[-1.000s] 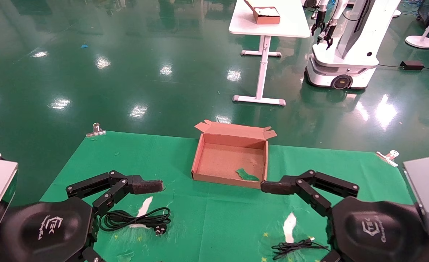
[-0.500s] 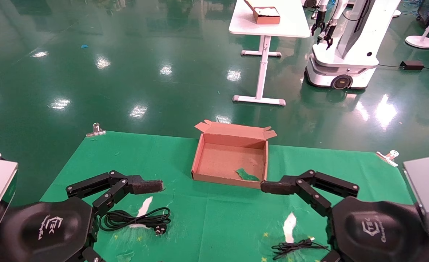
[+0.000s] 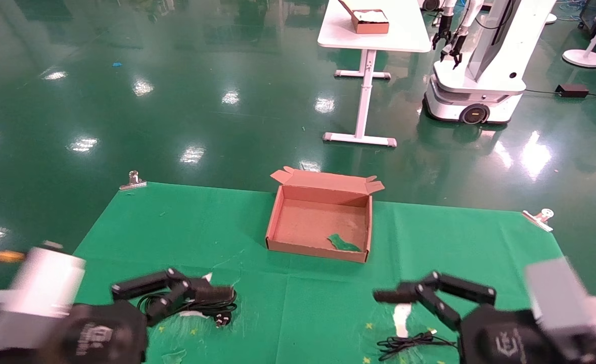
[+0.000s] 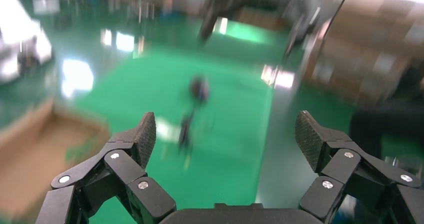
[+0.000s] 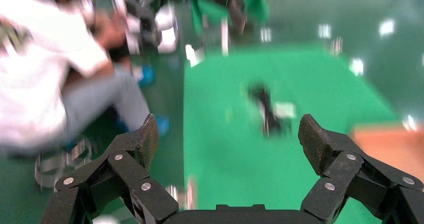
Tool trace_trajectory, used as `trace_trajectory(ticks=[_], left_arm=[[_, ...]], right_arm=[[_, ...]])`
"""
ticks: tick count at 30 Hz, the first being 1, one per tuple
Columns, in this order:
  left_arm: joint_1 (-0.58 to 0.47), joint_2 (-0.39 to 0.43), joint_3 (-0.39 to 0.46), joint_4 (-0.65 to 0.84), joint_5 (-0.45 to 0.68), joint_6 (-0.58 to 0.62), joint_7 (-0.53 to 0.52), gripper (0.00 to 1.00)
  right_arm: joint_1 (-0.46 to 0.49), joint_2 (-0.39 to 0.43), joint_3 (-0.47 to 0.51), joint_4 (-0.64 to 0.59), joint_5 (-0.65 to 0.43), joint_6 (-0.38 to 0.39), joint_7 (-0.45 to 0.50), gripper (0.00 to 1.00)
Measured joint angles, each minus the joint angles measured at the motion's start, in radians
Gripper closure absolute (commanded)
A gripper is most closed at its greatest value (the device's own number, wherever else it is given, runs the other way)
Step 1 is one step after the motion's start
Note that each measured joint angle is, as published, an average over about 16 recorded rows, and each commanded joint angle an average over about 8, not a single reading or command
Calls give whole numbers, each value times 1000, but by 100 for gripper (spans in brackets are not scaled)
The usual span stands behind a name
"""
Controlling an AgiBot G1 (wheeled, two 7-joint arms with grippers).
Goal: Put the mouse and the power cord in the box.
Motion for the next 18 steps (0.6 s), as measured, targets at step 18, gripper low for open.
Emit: trace_trajectory(ticks=[18], left_arm=[[-257,175,273,-5,664,-12,-172,0]], right_arm=[[72,-20,-108,14,-306,58,124,0]])
